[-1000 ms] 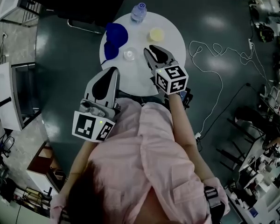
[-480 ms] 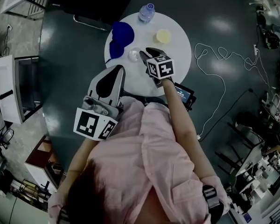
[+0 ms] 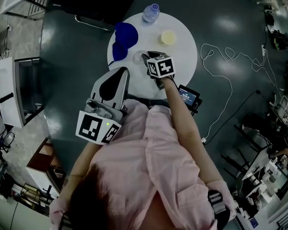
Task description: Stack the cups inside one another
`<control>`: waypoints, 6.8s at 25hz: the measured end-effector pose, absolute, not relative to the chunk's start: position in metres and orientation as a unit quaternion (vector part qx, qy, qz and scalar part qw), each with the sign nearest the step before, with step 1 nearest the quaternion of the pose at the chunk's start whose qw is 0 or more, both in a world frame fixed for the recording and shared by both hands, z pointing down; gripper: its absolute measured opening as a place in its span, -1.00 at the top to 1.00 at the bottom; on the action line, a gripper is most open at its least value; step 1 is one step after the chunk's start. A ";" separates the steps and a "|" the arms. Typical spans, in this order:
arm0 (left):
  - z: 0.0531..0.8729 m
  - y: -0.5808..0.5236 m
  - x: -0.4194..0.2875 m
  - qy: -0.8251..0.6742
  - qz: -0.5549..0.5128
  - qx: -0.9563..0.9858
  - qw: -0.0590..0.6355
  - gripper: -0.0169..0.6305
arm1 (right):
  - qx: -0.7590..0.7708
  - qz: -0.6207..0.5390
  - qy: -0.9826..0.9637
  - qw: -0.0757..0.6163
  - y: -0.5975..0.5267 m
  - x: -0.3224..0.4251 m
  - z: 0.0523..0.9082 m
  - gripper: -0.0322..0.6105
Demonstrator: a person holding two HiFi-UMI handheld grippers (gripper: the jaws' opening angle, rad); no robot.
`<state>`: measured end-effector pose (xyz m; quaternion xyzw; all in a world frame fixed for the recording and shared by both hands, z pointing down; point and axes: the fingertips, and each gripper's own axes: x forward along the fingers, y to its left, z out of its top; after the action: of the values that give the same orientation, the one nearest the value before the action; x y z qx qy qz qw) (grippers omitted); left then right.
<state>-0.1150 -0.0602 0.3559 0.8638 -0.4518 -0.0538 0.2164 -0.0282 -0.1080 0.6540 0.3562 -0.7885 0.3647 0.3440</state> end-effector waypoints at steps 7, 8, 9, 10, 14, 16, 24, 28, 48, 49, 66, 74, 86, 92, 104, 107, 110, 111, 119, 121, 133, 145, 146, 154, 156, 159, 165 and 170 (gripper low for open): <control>0.354 -0.059 -0.116 -0.453 -0.055 0.863 0.218 0.90 | 0.340 0.360 -0.791 0.359 -0.098 -0.035 0.652 0.74; 0.354 -0.057 -0.116 -0.453 -0.055 0.863 0.218 0.90 | 0.337 0.358 -0.792 0.362 -0.095 -0.036 0.651 0.75; 0.354 -0.057 -0.116 -0.453 -0.055 0.863 0.218 0.89 | 0.334 0.356 -0.793 0.365 -0.094 -0.037 0.651 0.75; 0.354 -0.056 -0.116 -0.452 -0.055 0.863 0.217 0.90 | 0.332 0.353 -0.794 0.366 -0.093 -0.037 0.650 0.75; 0.356 -0.056 -0.116 -0.450 -0.056 0.865 0.216 0.90 | 0.336 0.349 -0.796 0.362 -0.094 -0.037 0.647 0.76; 0.356 -0.056 -0.116 -0.450 -0.057 0.865 0.215 0.90 | 0.338 0.346 -0.797 0.361 -0.094 -0.037 0.645 0.76; 0.357 -0.055 -0.118 -0.448 -0.056 0.866 0.216 0.89 | 0.344 0.332 -0.805 0.351 -0.094 -0.038 0.633 0.76; 0.356 -0.055 -0.115 -0.443 -0.056 0.869 0.213 0.90 | 0.350 0.328 -0.808 0.342 -0.097 -0.037 0.627 0.76; 0.355 -0.050 -0.113 -0.442 -0.058 0.871 0.207 0.89 | 0.365 0.337 -0.811 0.308 -0.101 -0.034 0.615 0.76; 0.355 -0.049 -0.113 -0.442 -0.058 0.871 0.207 0.90 | 0.365 0.338 -0.811 0.306 -0.101 -0.034 0.614 0.76; 0.356 -0.049 -0.113 -0.442 -0.058 0.871 0.206 0.90 | 0.394 0.330 -0.822 0.246 -0.118 -0.029 0.583 0.76; 0.354 -0.046 -0.111 -0.442 -0.059 0.872 0.203 0.90 | 0.418 0.309 -0.829 0.204 -0.128 -0.016 0.551 0.76; 0.354 -0.046 -0.110 -0.439 -0.056 0.874 0.202 0.90 | 0.462 0.268 -0.835 0.135 -0.138 0.014 0.495 0.76; 0.355 -0.048 -0.110 -0.437 -0.054 0.875 0.201 0.89 | 0.489 0.251 -0.828 0.112 -0.140 0.039 0.475 0.76; 0.350 -0.044 -0.103 -0.430 -0.046 0.880 0.197 0.90 | 0.555 0.244 -0.791 0.084 -0.132 0.106 0.456 0.76; 0.351 -0.045 -0.103 -0.429 -0.045 0.880 0.197 0.90 | 0.561 0.246 -0.786 0.080 -0.131 0.113 0.456 0.76; 0.351 -0.046 -0.101 -0.428 -0.044 0.881 0.195 0.90 | 0.566 0.246 -0.783 0.081 -0.131 0.120 0.456 0.76; 0.351 -0.046 -0.101 -0.427 -0.044 0.882 0.194 0.90 | 0.567 0.246 -0.782 0.082 -0.131 0.122 0.456 0.76; 0.350 -0.045 -0.099 -0.425 -0.045 0.883 0.194 0.89 | 0.575 0.249 -0.775 0.082 -0.126 0.138 0.454 0.76; 0.350 -0.045 -0.098 -0.424 -0.044 0.884 0.193 0.90 | 0.577 0.250 -0.773 0.083 -0.126 0.143 0.454 0.76; 0.352 -0.048 -0.099 -0.422 -0.045 0.884 0.196 0.90 | 0.590 0.235 -0.762 0.125 -0.109 0.174 0.446 0.76; 0.353 -0.050 -0.100 -0.425 -0.046 0.882 0.197 0.89 | 0.586 0.228 -0.766 0.132 -0.120 0.175 0.444 0.76; 0.353 -0.050 -0.100 -0.426 -0.046 0.882 0.197 0.90 | 0.585 0.227 -0.768 0.132 -0.122 0.173 0.444 0.76; 0.353 -0.052 -0.101 -0.428 -0.047 0.881 0.197 0.90 | 0.570 0.222 -0.779 0.140 -0.136 0.164 0.439 0.76; 0.354 -0.052 -0.101 -0.427 -0.047 0.881 0.197 0.90 | 0.566 0.222 -0.781 0.144 -0.139 0.162 0.439 0.76; 0.354 -0.053 -0.101 -0.427 -0.048 0.881 0.198 0.90 | 0.560 0.224 -0.783 0.151 -0.142 0.161 0.440 0.76; 0.353 -0.054 -0.101 -0.429 -0.050 0.880 0.198 0.90 | 0.547 0.231 -0.787 0.167 -0.148 0.157 0.443 0.76; 0.360 -0.052 -0.102 -0.431 -0.049 0.879 0.200 0.90 | 0.539 0.236 -0.791 0.168 -0.150 0.149 0.453 0.76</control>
<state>-0.1022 -0.0523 0.3597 0.8787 -0.4307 -0.0490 0.1999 0.1488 -0.1505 0.4526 0.5390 -0.7909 0.2358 0.1683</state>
